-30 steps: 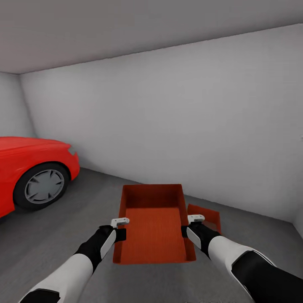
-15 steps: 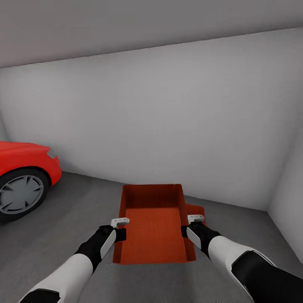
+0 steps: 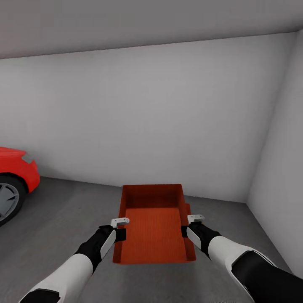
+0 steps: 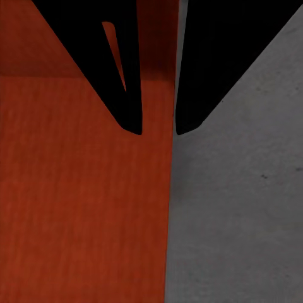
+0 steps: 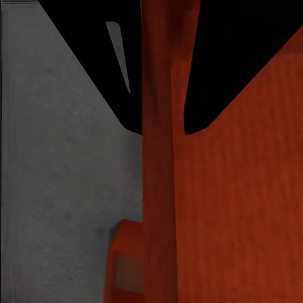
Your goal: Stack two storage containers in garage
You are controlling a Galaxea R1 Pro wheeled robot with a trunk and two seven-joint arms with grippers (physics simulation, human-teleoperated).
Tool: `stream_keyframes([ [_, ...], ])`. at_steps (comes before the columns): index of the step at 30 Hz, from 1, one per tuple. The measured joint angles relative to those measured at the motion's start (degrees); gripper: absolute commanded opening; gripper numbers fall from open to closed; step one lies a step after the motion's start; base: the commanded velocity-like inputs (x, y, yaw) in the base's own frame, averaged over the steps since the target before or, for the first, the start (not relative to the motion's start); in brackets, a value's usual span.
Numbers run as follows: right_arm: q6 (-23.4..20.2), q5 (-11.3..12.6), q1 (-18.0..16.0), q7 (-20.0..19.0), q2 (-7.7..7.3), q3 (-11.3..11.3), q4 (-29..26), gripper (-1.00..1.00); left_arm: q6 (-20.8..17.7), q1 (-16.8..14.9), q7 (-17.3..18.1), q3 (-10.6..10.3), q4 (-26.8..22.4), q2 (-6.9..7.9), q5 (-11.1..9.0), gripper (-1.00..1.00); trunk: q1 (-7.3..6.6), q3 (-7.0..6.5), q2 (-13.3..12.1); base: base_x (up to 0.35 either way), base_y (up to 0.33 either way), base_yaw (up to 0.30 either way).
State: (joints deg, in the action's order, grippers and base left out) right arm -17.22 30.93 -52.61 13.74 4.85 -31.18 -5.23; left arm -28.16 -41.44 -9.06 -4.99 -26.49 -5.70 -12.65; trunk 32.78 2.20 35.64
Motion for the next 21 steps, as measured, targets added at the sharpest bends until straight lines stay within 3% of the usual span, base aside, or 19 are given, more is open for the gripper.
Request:
stream_keyframes([
  [10,0.0,0.0,0.0,0.0,0.00,0.0,0.0,-1.00,0.0,0.0,0.0,0.0,0.0,0.00,0.0,-1.00,-0.01,0.00,0.0,0.024,0.000,-0.246],
  [21,0.0,0.1,0.0,0.0,0.02,0.0,0.0,-1.00,-0.1,0.0,0.2,0.2,0.0,0.00,0.3,-1.00,-0.03,0.00,0.0,0.291,0.000,-0.039],
])
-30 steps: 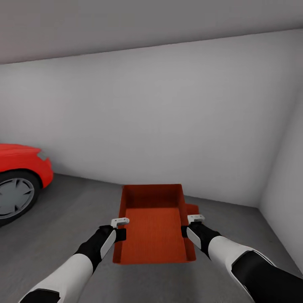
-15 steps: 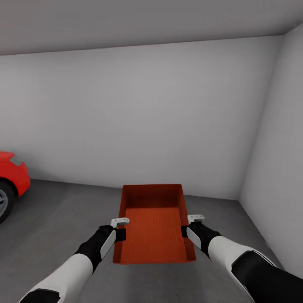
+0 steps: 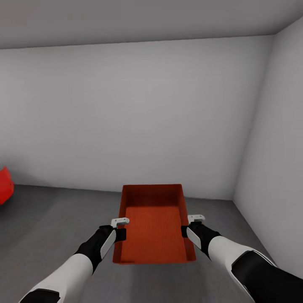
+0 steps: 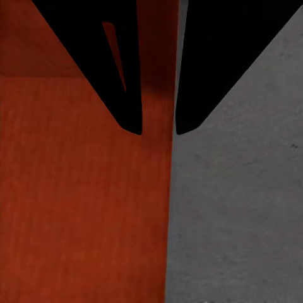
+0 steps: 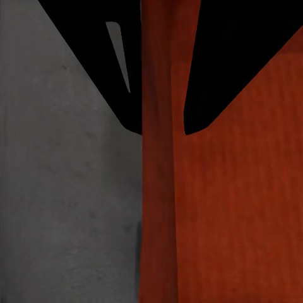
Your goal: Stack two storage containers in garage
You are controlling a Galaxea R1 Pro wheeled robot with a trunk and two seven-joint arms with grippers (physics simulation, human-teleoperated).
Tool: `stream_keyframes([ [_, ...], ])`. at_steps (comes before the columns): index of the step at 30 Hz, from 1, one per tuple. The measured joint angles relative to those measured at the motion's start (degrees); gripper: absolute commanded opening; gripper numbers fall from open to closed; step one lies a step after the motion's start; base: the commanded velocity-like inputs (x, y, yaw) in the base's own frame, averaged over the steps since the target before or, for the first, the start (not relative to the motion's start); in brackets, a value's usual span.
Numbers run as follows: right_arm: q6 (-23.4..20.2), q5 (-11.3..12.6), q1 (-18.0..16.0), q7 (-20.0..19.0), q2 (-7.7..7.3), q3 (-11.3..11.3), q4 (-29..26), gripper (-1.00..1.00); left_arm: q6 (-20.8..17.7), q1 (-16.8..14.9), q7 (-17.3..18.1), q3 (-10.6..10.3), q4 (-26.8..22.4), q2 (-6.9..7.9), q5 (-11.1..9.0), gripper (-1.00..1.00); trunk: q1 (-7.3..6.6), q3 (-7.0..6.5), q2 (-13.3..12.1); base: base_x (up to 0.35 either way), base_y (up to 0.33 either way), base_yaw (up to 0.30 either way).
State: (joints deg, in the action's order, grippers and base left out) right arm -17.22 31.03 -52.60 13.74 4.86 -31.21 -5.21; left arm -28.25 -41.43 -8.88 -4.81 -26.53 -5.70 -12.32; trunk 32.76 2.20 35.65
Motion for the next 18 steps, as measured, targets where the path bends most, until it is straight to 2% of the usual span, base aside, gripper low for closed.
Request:
stream_keyframes([
  [11,0.0,0.3,0.0,0.0,-0.05,-0.2,0.0,-1.00,0.0,0.0,0.0,0.0,0.0,-0.02,0.0,-1.00,0.00,0.00,0.0,0.321,0.000,-0.005],
  [18,0.0,0.2,0.0,0.1,-0.02,-0.2,0.0,-1.00,0.0,0.0,0.0,0.0,0.0,-0.01,0.0,-1.00,0.00,0.00,0.0,0.321,0.000,-0.196],
])
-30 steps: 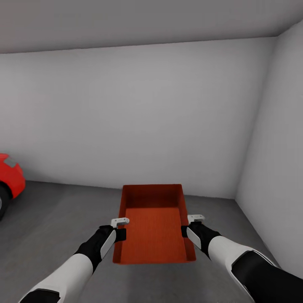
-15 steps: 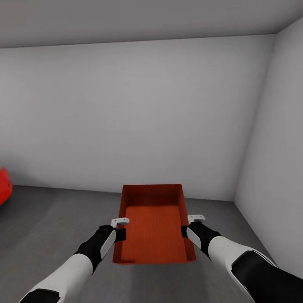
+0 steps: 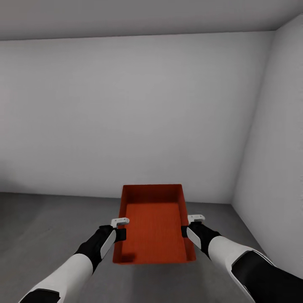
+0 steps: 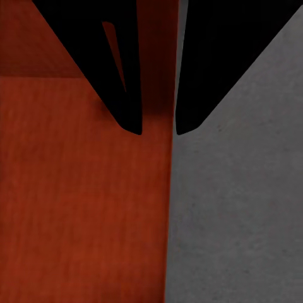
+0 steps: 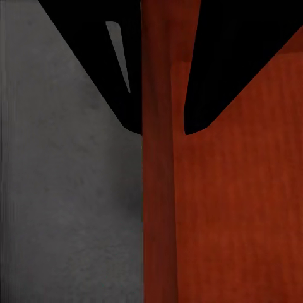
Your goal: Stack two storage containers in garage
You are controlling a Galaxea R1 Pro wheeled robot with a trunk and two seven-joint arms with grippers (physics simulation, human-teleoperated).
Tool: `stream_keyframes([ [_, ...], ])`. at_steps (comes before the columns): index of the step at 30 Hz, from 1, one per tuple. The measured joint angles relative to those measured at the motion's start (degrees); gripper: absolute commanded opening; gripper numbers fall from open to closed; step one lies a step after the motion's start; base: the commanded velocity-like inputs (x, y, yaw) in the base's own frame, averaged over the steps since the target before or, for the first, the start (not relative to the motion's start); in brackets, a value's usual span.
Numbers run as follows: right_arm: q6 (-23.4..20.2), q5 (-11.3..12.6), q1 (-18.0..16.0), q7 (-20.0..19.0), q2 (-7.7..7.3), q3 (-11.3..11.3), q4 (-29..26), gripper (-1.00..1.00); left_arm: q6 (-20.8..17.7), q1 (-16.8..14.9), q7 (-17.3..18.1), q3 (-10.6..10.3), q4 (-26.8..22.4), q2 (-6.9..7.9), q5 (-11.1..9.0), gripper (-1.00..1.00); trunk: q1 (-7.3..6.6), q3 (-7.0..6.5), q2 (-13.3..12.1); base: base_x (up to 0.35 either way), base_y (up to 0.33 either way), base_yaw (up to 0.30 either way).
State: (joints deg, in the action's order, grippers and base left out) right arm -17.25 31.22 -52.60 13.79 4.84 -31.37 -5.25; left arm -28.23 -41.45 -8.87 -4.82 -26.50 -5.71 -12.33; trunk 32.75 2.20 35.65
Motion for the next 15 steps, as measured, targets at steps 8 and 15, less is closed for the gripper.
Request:
stream_keyframes([
  [8,0.0,0.1,0.0,0.0,0.01,0.0,0.0,-1.00,0.0,0.0,0.0,0.0,0.0,0.00,0.0,-1.00,0.00,0.00,0.0,0.321,0.000,-0.243],
  [15,0.0,0.1,0.0,0.0,0.01,0.0,0.0,-1.00,0.0,0.0,0.0,0.0,0.0,0.01,0.0,-1.00,0.00,0.00,0.0,0.321,0.000,-0.245],
])
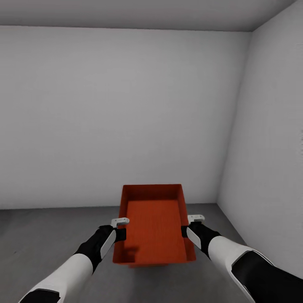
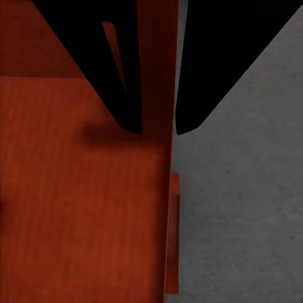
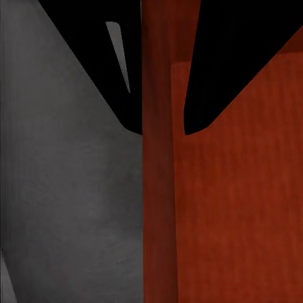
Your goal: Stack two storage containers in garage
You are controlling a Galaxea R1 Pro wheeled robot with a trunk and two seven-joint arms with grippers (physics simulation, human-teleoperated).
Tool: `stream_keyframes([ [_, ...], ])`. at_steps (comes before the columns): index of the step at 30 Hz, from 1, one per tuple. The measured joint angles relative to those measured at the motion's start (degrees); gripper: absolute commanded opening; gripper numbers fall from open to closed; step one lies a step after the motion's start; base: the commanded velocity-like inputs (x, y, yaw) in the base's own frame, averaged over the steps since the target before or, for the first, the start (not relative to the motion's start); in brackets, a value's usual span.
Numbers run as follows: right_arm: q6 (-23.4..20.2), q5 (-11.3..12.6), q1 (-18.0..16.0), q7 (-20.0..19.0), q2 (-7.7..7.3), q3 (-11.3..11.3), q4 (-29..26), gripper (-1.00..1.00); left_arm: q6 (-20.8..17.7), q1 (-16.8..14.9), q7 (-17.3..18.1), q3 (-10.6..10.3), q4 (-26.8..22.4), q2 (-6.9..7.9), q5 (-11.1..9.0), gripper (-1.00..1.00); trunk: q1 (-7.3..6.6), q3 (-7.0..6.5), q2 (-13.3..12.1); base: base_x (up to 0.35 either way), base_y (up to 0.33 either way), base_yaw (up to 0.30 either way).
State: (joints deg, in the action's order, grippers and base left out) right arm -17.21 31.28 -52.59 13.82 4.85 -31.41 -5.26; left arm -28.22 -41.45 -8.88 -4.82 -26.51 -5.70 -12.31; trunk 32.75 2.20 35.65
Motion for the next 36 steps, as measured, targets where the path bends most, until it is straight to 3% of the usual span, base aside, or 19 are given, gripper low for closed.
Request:
stream_keyframes([
  [36,0.0,-0.4,0.0,-0.1,0.01,0.3,0.0,-1.00,0.1,0.0,-0.1,-0.1,0.0,0.01,-0.2,-1.00,0.00,0.00,0.0,0.321,0.000,-0.012],
])
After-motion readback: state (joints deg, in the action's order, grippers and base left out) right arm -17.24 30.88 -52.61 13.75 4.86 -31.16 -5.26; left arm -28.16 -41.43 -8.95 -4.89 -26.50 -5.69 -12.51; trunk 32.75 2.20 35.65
